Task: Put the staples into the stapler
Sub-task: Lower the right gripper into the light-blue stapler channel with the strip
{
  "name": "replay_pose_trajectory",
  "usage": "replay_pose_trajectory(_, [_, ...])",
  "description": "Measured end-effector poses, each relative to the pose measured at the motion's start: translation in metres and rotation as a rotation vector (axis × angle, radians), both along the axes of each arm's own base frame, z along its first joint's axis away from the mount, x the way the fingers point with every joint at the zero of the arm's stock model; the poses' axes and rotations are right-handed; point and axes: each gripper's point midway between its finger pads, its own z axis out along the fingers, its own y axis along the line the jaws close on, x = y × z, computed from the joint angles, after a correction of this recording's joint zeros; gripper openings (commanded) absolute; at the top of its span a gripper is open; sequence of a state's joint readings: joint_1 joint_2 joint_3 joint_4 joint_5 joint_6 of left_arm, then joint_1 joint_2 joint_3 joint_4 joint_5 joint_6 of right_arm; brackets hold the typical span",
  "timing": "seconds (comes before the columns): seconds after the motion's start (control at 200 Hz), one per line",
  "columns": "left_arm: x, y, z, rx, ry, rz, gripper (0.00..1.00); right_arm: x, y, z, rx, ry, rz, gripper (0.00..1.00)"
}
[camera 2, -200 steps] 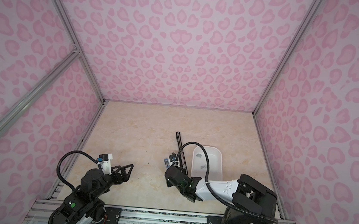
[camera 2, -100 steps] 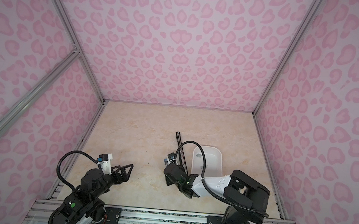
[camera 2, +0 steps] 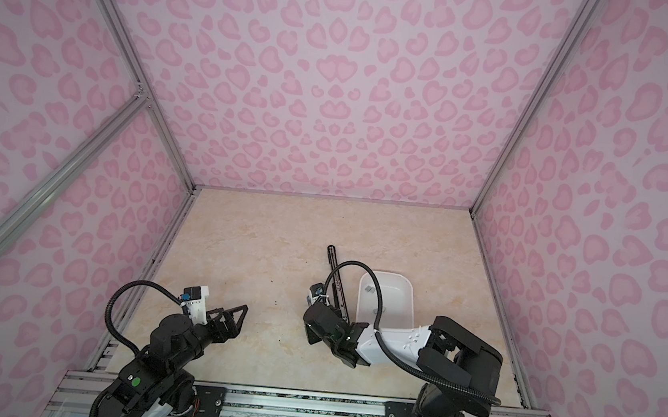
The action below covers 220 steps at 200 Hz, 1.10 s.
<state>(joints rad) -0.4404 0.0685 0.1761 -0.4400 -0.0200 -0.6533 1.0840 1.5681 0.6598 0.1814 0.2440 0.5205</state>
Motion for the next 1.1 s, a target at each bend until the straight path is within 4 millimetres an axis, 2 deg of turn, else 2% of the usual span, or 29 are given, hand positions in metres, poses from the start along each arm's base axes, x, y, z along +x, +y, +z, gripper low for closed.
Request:
replay_pose_trajectory(0.265, [0.0, 0.0, 0.0, 0.0, 0.0, 0.0, 0.94, -0.001, 0.001, 0.001, 0.011, 0.009, -0.012, 0.12])
replay_pose_trajectory(0.655, [0.0, 0.0, 0.0, 0.0, 0.0, 0.0, 0.94, -0.004, 0.001, -0.01, 0.004, 0.042, -0.034, 0.11])
replay_pose_trajectory(1.1, [0.0, 0.0, 0.0, -0.001, -0.001, -0.001, 0.94, -0.005, -0.001, -0.011, -0.012, 0.035, -0.046, 0.11])
